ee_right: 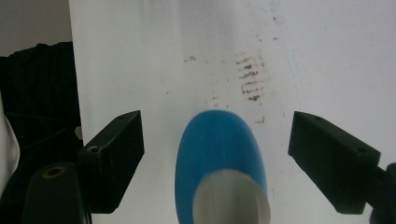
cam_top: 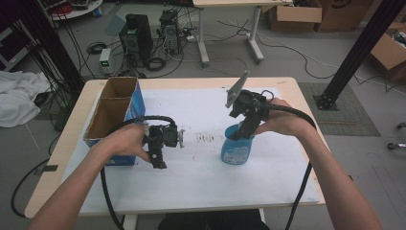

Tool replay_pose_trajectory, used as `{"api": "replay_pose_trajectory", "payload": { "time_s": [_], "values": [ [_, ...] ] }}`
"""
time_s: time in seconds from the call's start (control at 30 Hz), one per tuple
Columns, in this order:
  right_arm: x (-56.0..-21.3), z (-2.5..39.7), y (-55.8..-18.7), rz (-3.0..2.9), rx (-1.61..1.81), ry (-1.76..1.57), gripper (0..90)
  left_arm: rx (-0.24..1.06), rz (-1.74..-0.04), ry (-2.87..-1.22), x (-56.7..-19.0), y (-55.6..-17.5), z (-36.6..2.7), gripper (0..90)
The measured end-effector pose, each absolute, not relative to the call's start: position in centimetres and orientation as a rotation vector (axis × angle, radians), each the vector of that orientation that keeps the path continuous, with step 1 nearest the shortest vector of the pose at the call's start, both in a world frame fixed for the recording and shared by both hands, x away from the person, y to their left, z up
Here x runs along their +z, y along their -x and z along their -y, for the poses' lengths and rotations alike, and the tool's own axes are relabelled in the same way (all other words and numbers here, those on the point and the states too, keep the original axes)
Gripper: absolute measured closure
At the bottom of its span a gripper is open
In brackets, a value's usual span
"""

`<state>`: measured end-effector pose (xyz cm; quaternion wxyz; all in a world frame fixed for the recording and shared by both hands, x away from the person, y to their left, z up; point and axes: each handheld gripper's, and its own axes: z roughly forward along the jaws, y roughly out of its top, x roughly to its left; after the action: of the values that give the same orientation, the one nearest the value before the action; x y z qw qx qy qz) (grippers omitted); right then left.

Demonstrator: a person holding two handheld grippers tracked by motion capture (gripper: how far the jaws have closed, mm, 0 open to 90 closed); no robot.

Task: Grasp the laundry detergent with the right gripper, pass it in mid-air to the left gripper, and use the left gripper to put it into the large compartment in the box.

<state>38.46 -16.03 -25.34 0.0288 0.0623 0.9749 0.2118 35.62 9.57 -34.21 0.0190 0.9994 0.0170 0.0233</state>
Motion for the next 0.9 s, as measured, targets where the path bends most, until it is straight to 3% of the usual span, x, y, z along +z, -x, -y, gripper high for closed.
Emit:
{"api": "replay_pose_trajectory", "payload": {
  "time_s": [0.9],
  "values": [
    [-31.3, 21.9, -38.1, -2.995, 0.868, -0.36, 18.0, 0.075, -0.037, -3.097, -34.3, -35.7, -9.1, 16.3]
  ]
}}
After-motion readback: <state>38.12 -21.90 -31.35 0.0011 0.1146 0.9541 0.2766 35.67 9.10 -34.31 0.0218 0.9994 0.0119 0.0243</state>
